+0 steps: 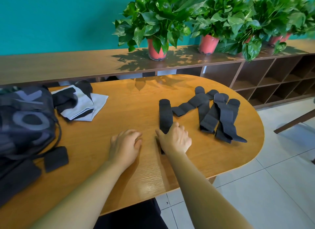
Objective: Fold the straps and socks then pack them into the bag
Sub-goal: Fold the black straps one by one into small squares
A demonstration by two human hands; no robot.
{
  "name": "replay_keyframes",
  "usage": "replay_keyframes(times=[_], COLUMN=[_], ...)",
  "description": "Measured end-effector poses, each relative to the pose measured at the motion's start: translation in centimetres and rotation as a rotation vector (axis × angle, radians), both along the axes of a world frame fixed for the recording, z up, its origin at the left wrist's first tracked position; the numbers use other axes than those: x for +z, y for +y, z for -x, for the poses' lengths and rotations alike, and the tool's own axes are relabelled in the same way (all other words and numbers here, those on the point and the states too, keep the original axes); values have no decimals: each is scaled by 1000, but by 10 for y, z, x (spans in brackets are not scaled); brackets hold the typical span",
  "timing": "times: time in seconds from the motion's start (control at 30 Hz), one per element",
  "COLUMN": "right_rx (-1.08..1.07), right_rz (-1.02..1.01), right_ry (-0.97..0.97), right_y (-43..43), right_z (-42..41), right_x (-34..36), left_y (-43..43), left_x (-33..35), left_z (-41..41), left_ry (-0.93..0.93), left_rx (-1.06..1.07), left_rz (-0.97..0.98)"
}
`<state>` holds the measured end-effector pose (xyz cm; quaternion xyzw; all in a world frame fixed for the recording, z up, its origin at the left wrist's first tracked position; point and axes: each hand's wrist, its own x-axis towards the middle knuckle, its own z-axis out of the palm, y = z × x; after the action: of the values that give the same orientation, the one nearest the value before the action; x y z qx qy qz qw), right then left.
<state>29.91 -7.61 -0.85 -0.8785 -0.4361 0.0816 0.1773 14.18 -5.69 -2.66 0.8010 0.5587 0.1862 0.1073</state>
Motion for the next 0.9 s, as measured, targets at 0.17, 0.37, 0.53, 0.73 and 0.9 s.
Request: replay_keyframes(times=[0.17, 0.37, 0.53, 0.73, 0.9], right_rx=[-8, 224, 591, 742, 844], right_rz=[-110, -269, -40, 62, 3], right_ry=[88, -13, -321, -272, -262], right_y=[-8, -9, 10, 11, 1], right_z=[-7, -36, -57, -46, -9], right_x=[-1, -16, -10, -10, -17], left_y=[-8, -11, -3, -9, -28], left_x=[4, 17, 13, 15, 19], left_z=[-3, -40, -46, -21, 26], left_ry=[-41, 14, 284, 389, 396], left_rx=[-92, -310, -412, -422, -382], left_rz=[25, 93, 161, 103, 126])
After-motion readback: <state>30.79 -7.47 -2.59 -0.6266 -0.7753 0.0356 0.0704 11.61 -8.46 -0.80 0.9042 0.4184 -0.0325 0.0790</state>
